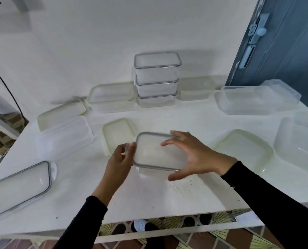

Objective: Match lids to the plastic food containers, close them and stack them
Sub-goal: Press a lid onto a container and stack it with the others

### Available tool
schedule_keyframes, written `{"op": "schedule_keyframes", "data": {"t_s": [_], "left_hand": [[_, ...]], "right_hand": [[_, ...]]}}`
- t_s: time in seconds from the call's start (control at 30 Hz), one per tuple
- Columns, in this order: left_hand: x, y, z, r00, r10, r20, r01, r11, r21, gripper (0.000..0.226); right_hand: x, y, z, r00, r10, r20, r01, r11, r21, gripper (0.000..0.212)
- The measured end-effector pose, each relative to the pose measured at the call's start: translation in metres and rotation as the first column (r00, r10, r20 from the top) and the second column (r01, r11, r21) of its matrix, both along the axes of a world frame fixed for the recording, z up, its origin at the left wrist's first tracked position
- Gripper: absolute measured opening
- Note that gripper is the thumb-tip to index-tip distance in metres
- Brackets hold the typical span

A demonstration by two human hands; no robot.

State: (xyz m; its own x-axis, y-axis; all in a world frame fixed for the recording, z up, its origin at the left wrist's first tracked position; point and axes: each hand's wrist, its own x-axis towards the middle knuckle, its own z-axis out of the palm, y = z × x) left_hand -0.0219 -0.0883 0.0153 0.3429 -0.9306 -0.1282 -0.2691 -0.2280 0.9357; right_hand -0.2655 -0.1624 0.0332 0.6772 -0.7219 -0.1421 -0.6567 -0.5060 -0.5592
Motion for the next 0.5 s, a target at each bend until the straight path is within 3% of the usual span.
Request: {"op": "schedule_keyframes", "data": {"t_s": [0.1,0.17,0.23,0.3,0.37,0.5], "left_hand": [[0.000,0.002,-0.007,0.993,0.006,0.118,-0.020,0.993,0.113,0.048],[0.001,0.003,-0.013,0.999,-0.006,0.051,-0.001,0.989,0.146,0.054],[0.003,0.002,-0.016,0.996,0.003,-0.090,0.010,0.990,0.140,0.068],[0.004,0.000,-0.017,0.989,0.019,-0.148,0.001,0.991,0.133,0.080],[0.002,0.000,-0.017,0.989,0.011,-0.149,0.008,0.992,0.125,0.077],[-0.001,0.007,-0.017,0.940,0.016,-0.340,0.030,0.991,0.129,0.056]], "right_hand": [[0.003,-0.001,-0.003,0.990,0.067,-0.127,-0.079,0.993,-0.089,0.097],[-0.001,0.002,-0.003,0.989,0.022,-0.149,-0.029,0.999,-0.046,0.100],[-0.007,0.007,-0.006,0.988,-0.155,-0.011,0.155,0.988,0.018,0.098],[-0.015,0.012,-0.012,0.881,-0.431,0.194,0.414,0.902,0.122,0.087],[-0.020,0.018,-0.021,0.721,-0.635,0.277,0.568,0.771,0.288,0.069],[-0.027,0.028,-0.030,0.623,-0.726,0.292,0.522,0.663,0.536,0.056]]}}
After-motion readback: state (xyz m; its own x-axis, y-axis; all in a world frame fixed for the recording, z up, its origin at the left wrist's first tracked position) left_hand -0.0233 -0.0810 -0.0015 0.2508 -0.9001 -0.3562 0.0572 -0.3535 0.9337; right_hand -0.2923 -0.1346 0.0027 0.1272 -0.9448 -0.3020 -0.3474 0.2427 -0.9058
